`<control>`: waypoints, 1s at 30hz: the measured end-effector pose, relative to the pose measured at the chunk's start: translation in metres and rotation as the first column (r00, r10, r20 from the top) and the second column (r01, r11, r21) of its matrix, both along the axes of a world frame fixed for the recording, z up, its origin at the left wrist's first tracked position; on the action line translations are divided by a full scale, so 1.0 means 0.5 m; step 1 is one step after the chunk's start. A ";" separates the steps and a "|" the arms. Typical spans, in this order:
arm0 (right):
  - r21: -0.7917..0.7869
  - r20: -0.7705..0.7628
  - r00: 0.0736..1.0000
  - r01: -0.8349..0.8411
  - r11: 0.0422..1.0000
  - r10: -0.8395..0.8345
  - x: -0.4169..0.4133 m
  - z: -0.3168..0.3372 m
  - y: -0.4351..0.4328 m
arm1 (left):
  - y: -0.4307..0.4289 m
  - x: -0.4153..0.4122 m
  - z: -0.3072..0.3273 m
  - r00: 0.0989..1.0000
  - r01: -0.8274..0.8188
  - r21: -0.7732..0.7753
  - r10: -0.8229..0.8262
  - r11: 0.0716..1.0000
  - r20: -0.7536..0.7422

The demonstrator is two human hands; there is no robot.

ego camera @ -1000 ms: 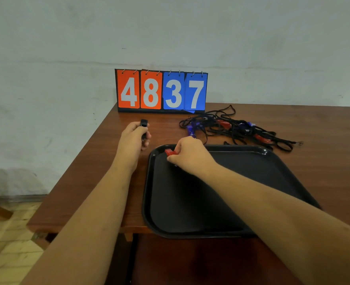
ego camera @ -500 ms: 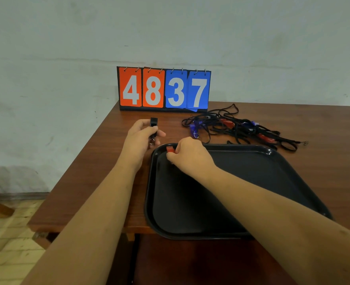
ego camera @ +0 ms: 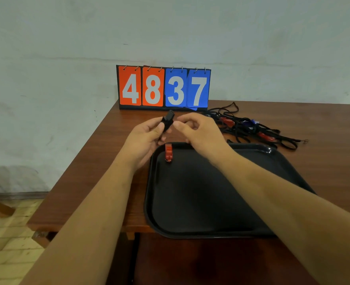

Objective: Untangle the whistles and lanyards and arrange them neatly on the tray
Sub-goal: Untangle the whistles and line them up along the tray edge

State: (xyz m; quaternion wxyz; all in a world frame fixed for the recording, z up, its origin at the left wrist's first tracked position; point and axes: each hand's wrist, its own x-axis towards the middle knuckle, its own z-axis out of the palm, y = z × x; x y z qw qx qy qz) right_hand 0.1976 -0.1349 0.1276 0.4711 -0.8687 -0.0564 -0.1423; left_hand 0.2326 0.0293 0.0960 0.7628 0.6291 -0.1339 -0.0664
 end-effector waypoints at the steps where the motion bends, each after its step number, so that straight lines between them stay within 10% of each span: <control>1: 0.069 -0.013 0.999 -0.050 0.996 0.051 -0.006 0.004 -0.004 | -0.001 -0.001 0.001 0.999 0.029 0.005 -0.029 1.000 0.023; 8: 0.358 -0.102 0.982 -0.116 0.926 0.162 -0.014 -0.010 -0.005 | -0.002 -0.017 0.008 0.984 0.161 0.012 -0.161 0.987 0.081; 12: 0.441 -0.091 0.989 -0.064 0.895 0.116 -0.013 0.003 -0.013 | 0.000 -0.015 0.007 0.985 -0.121 0.129 0.103 0.984 0.136; 15: 0.136 -0.149 0.988 0.051 0.989 -0.031 -0.013 0.006 -0.033 | 0.011 0.007 0.005 0.905 -0.425 0.236 0.404 0.874 0.134; 19: -0.240 -0.223 0.969 0.055 0.969 -0.110 -0.013 -0.018 -0.043 | 0.015 0.028 -0.018 0.914 -0.404 0.671 0.306 0.622 0.267; 30: -0.430 -0.262 0.947 0.059 0.901 -0.187 0.011 -0.057 -0.020 | 0.017 0.028 -0.031 0.950 -0.311 0.783 0.184 0.539 0.250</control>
